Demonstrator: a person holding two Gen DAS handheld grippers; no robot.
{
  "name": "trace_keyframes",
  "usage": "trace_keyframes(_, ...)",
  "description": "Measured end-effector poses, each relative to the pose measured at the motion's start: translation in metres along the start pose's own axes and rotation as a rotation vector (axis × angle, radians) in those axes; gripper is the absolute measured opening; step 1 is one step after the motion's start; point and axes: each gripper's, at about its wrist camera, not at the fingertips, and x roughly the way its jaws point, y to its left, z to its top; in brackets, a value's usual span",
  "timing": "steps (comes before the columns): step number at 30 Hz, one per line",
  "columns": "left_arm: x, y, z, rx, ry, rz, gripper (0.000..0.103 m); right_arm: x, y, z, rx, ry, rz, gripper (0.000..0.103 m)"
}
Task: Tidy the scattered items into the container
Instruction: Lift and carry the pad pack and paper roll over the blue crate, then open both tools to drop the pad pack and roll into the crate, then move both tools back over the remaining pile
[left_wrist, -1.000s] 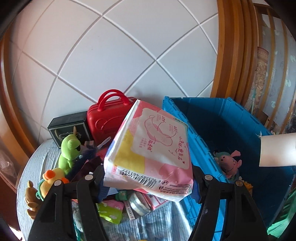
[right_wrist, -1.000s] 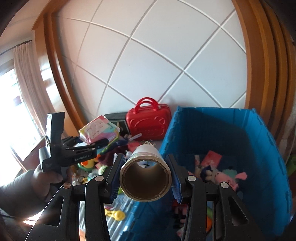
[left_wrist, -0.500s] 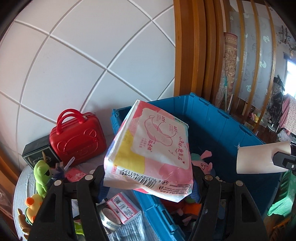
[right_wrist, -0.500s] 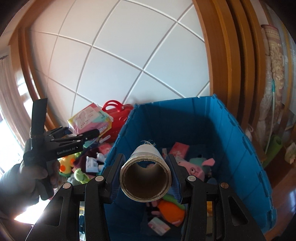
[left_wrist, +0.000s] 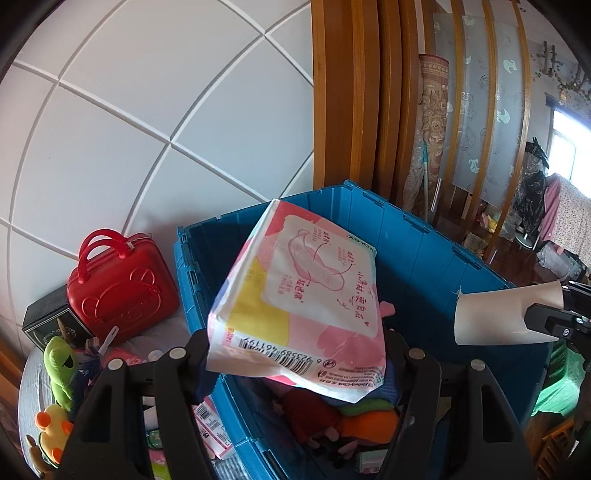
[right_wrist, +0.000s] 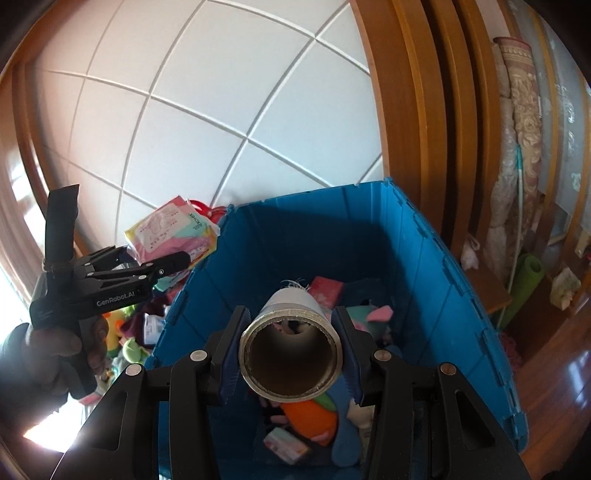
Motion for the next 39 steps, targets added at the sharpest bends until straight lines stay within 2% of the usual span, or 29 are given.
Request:
trace_keyframes(7,0.001,-0.008,0.01,0.016,-0.014,-0.021,0.067,0.0,0.001,-0.001,0.001,0.006,-0.004,0.045)
trace_keyframes(10,0.003,-0.008,0.014,0.003,-0.012,-0.062,0.069,0.002,-0.002,0.001,0.007,-0.003,-0.021,0.045)
trace_keyframes(11,0.004,-0.008,0.015,-0.004,-0.006,-0.082,0.078,0.004,-0.003,0.002,0.01,-0.009,-0.035,0.049)
trace_keyframes(12,0.005,-0.008,0.016,-0.01,-0.004,-0.09,0.094,0.004,-0.003,0.003,0.013,-0.014,-0.05,0.059)
trace_keyframes(13,0.004,-0.008,0.016,-0.015,-0.014,-0.088,0.102,0.004,-0.003,0.003,0.016,-0.021,-0.056,0.091)
trace_keyframes(14,0.002,-0.007,0.016,-0.02,-0.023,-0.084,0.103,0.002,-0.003,0.004,0.019,-0.033,-0.054,0.102)
trace_keyframes(26,-0.008,0.032,-0.01,-0.119,0.006,-0.037,0.103,0.01,0.003,0.006,0.003,-0.001,-0.022,0.103)
trace_keyframes(32,-0.021,0.054,-0.038,-0.161,0.028,-0.011,0.103,0.019,0.031,0.005,-0.042,0.019,0.03,0.103)
trace_keyframes(39,-0.044,0.096,-0.077,-0.234,0.045,0.04,0.103,0.034,0.081,0.003,-0.121,0.048,0.097,0.103)
